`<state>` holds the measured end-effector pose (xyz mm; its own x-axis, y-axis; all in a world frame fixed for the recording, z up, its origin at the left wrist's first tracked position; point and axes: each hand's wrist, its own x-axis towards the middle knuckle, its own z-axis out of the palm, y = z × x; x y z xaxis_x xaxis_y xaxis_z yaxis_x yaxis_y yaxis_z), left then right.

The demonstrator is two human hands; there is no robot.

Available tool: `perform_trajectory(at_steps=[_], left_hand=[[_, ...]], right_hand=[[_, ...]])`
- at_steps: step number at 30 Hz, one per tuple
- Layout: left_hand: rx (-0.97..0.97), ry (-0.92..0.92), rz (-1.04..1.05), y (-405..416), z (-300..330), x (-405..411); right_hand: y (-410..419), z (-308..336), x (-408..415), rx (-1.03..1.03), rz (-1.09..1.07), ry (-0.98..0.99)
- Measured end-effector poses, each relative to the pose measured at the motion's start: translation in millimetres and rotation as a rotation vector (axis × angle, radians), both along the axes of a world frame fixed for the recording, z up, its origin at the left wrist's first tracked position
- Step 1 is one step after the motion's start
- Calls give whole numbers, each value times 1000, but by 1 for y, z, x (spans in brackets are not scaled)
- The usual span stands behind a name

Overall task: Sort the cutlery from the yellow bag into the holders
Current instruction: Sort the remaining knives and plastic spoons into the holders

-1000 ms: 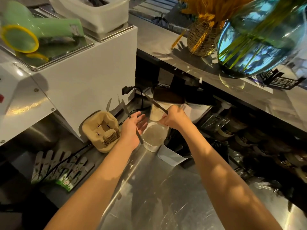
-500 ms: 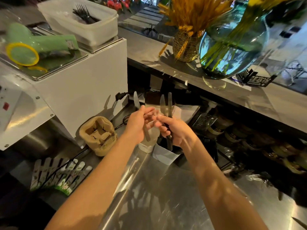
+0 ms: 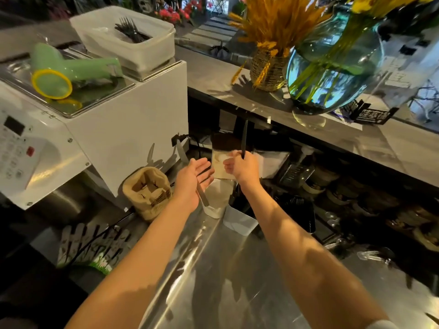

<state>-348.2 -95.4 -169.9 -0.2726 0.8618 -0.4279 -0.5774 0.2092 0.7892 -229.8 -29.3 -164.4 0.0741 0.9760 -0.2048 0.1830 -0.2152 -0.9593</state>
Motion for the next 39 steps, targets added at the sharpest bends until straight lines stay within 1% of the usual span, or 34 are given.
perform_trajectory(at_steps=[4,6,7,10,12,14,16,17,18,20,23,27,29,31,33,34,36,39], left_hand=[[-4,34,27,8,-5,-14],[-15,46,39,13,-8,-17],[-18,43,40,15,-9,-17],[-5,0,7,21,-9,-9],[22,-32,-28,24,-4,1],[65,-46,-76,25,5,12],[113,-65,-125,26,14,23],[132,-82,-143,26,19,27],[150,-105,-159,26,24,31],[172,-126,-205,25,34,38],[172,-98,-302,19,46,52],[154,-37,-336,12,47,71],[170,-31,-322,10,47,80],[205,-107,-220,12,50,85],[242,-186,-99,16,58,84],[263,-220,-51,18,64,84],[322,-235,13,21,73,86],[413,-183,47,23,78,101]], right_hand=[[5,-17,-3,25,10,-222],[7,-20,-1,37,-15,-260],[7,-19,0,40,-28,-220],[4,-10,6,47,-81,52],[-2,5,15,20,-52,123],[-10,21,21,-107,47,195],[-19,32,30,-257,139,362],[-24,34,35,-296,179,446],[-29,36,40,-305,215,487],[-40,38,52,-294,286,446],[-56,41,65,-284,330,402],[-77,43,78,-296,377,308],[-84,43,86,-319,404,308],[-89,44,98,-342,407,335],[-90,39,108,-341,360,364],[-90,36,112,-343,297,405],[-91,28,115,-349,126,554],[-90,26,105,-333,-141,827]])
